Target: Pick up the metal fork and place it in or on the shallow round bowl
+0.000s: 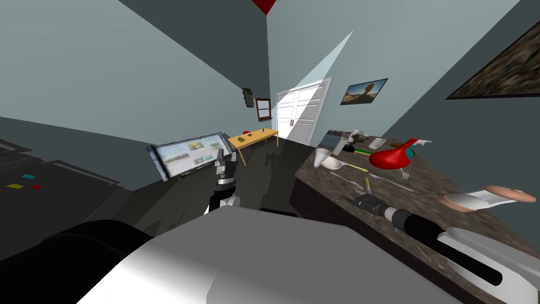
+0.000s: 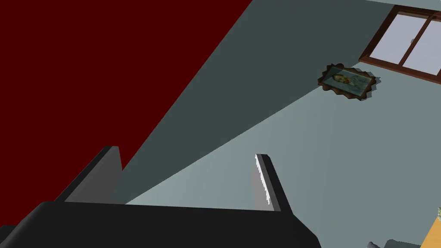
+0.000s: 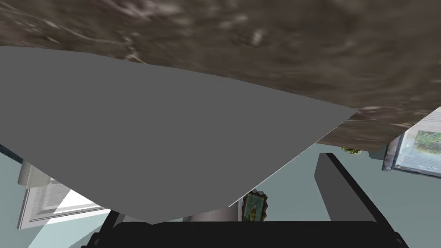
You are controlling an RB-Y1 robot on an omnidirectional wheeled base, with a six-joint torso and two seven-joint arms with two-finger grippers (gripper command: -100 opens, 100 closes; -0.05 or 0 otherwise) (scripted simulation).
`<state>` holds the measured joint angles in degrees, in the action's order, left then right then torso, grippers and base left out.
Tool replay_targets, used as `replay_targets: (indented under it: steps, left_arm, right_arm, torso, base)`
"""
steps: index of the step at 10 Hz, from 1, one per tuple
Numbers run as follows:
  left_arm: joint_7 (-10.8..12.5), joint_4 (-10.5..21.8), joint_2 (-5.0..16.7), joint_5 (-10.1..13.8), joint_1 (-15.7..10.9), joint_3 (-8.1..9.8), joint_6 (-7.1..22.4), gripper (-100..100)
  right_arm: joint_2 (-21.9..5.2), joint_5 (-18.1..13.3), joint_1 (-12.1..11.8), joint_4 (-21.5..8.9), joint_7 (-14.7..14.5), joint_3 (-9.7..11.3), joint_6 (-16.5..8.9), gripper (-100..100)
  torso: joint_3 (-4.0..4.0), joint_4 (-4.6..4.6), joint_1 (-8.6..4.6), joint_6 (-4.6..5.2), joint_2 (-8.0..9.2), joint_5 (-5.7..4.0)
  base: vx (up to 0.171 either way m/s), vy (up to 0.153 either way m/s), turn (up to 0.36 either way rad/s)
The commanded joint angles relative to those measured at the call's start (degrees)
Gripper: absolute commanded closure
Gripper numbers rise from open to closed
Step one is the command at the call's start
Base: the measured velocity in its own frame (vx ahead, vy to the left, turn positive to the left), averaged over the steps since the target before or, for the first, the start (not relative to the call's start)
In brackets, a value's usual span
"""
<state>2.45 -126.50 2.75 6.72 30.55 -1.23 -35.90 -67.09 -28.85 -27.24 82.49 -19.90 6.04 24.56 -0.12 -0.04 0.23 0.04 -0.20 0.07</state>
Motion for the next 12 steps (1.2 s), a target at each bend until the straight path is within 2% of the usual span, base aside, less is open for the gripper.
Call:
replay_targets:
  steps: [1, 2, 3, 4, 6, 7, 12]
  left_arm:
    - [0.0, 0.0, 0.0, 0.0, 0.0, 0.0, 0.0, 0]
    - [0.0, 0.0, 0.0, 0.0, 0.0, 0.0, 0.0, 0]
    - [0.0, 0.0, 0.0, 0.0, 0.0, 0.0, 0.0, 0]
    - [0.0, 0.0, 0.0, 0.0, 0.0, 0.0, 0.0, 0]
    - [0.0, 0.0, 0.0, 0.0, 0.0, 0.0, 0.0, 0]
    - [0.0, 0.0, 0.0, 0.0, 0.0, 0.0, 0.0, 0]
    - [0.0, 0.0, 0.0, 0.0, 0.0, 0.0, 0.0, 0]
  right_arm:
    - [-2.9, -1.0, 0.1, -2.7, -0.5, 0.9, 0.5, -100]
    - [-3.5, -1.0, 0.1, -2.7, -0.5, 0.9, 0.5, -100]
    - [-5.3, -1.7, -0.1, -4.6, -0.9, 1.6, 0.9, -100]
    - [-6.1, -1.7, -0.1, -4.6, -0.9, 1.6, 0.9, -100]
    - [-9.9, -3.0, -0.7, -8.1, -1.4, 3.0, 1.9, -100]
    - [-10.7, -3.0, -0.7, -8.2, -1.4, 3.0, 1.9, -100]
    - [-18.6, -5.1, -2.8, -15.0, -1.8, 7.2, 4.3, -100]
  torso:
    - [0.0, 0.0, 0.0, 0.0, 0.0, 0.0]
    - [-0.02, -0.01, -0.02, -0.02, -0.05, -0.02]
    - [0.0, 0.0, -0.05, 0.0, 0.0, -0.01]
    - [0.0, 0.0, 0.01, -0.02, 0.0, -0.01]
    - [0.0, 0.0, 0.0, -0.01, -0.01, -0.01]
    - [-0.12, -0.04, 0.12, -0.02, -0.21, 0.01]
    - [-0.15, -0.06, 0.1, 0.0, -0.25, 0.01]
  base:
    - [0.088, 0.057, 0.105]
    - [0.073, 0.048, 0.051]
    - [0.073, 0.067, 0.093]
    - [0.064, 0.051, 0.047]
    - [0.118, 0.08, 0.104]
    - [0.112, 0.076, 0.033]
    - [0.132, 0.073, 0.073]
